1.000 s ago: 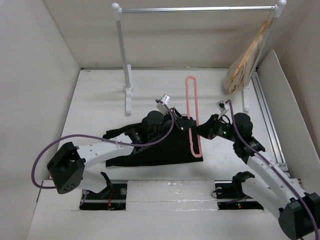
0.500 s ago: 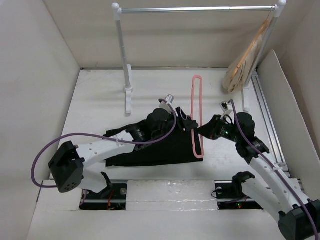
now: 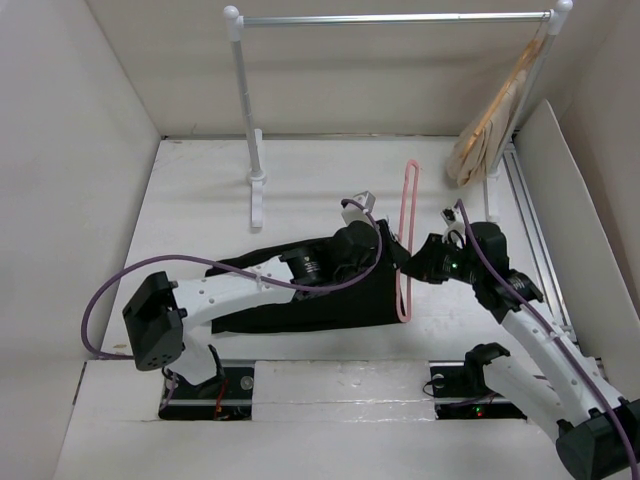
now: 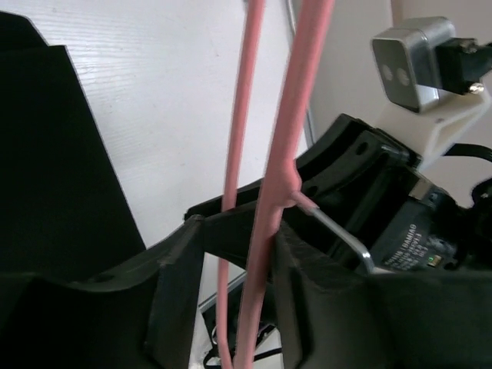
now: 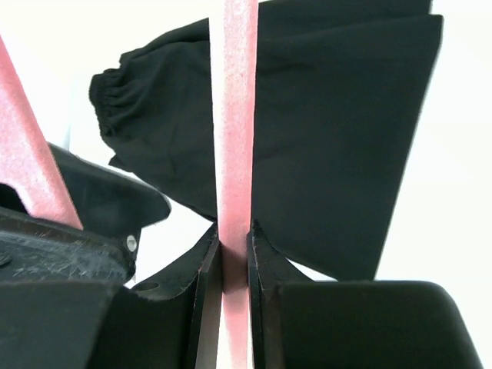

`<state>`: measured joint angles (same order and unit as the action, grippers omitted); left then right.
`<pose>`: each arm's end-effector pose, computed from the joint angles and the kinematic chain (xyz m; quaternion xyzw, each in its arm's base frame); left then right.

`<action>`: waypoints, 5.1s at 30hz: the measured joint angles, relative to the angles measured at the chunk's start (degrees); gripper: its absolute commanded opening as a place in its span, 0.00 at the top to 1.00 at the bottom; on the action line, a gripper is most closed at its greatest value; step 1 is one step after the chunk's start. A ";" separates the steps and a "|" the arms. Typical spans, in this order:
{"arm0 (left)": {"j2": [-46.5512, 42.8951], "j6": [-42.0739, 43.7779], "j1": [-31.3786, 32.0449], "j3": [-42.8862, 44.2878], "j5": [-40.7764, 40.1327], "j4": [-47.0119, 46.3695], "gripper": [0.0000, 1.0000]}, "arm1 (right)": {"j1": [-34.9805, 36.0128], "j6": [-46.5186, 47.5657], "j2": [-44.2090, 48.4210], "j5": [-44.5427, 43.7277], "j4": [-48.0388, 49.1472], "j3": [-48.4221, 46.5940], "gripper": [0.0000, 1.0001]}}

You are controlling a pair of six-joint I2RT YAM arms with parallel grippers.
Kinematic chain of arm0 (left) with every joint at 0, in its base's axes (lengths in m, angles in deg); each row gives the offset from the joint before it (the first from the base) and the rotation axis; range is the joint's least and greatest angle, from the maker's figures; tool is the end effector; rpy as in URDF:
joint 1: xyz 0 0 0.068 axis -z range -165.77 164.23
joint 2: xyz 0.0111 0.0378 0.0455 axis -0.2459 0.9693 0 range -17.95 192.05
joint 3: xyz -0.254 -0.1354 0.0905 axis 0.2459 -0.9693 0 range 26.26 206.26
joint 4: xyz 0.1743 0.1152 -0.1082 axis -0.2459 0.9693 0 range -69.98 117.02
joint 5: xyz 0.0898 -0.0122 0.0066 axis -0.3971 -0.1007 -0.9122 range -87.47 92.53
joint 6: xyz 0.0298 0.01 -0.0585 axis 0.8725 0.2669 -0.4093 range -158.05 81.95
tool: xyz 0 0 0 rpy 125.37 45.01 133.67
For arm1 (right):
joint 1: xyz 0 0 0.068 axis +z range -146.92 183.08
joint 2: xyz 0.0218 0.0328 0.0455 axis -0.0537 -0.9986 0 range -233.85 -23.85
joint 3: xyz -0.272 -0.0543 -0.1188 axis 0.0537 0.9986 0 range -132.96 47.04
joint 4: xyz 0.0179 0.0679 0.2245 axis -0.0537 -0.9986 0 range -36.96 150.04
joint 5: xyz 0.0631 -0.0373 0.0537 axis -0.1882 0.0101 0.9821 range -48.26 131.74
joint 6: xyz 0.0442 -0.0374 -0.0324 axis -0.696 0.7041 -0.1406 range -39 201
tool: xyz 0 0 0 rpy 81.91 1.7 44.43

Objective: Place the trousers on the hanger
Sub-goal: Pick up the hanger from the clothesline, then place the trousers on the hanger.

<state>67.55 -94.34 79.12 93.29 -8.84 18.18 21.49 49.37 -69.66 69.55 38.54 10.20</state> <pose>0.1546 -0.3052 0.3586 0.0007 0.8002 -0.4788 0.3612 0.1275 0.0683 0.2886 -0.0216 0.8507 0.3929 0.3485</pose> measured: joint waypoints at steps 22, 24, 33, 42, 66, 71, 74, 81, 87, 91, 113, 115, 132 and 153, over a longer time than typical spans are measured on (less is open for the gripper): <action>1.77 -1.01 2.89 0.24 -2.86 1.90 0.63 | 0.13 4.22 -2.27 -8.79 -11.30 -4.79 1.00; 1.77 -0.96 2.97 -0.55 -2.95 1.86 0.58 | -0.07 4.68 -3.08 -8.96 -11.45 -4.85 1.00; -4.28 2.03 3.54 -3.65 -8.48 5.22 0.10 | -1.46 6.03 -4.55 -4.55 -9.27 -6.97 1.00; -15.93 7.58 3.78 -3.43 -9.20 1.90 0.19 | -3.43 6.49 -7.54 -9.68 -7.72 -7.78 1.00; -12.96 6.51 3.37 -10.78 -6.05 -1.07 0.45 | -3.39 7.58 -9.40 -10.73 -8.90 -9.22 1.00; -9.33 5.38 3.37 -10.78 -3.54 -6.64 0.44 | -3.41 6.45 -9.79 -9.11 -8.15 -9.22 1.00; -7.04 4.87 3.37 -10.78 -2.86 -8.68 0.46 | -3.41 5.27 -9.77 -7.78 -7.13 -9.20 1.00; -3.32 4.28 3.37 -10.23 -2.62 -9.77 0.61 | -3.41 3.78 -9.70 -5.73 -6.38 -9.20 1.00; -1.97 3.21 3.37 -10.10 -2.71 -10.54 0.70 | -3.41 3.50 -8.74 -5.03 -6.32 -8.76 1.00; -1.90 2.40 3.61 -10.10 -2.36 -11.43 0.83 | -3.41 3.30 -7.08 -4.92 -6.38 -7.39 1.00; 6.27 -12.66 8.81 -18.95 -0.17 -20.15 1.00 | -3.37 15.69 2.73 -10.69 -21.77 -9.27 1.00; 7.43 -13.92 8.94 -19.06 -0.83 -21.27 1.00 | -3.37 17.14 2.32 -10.21 -21.44 -9.22 1.00; 17.97 -20.09 9.22 -19.08 -7.98 -24.33 1.00 | -3.37 26.08 -22.10 -1.73 0.46 -1.09 0.66; 18.80 -20.09 8.13 -19.02 -6.86 -25.38 1.00 | -2.03 21.70 -35.58 -1.18 17.81 3.65 0.54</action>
<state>86.34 -114.43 87.25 74.27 -15.71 -7.20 19.46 71.07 -105.24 68.37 56.35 13.85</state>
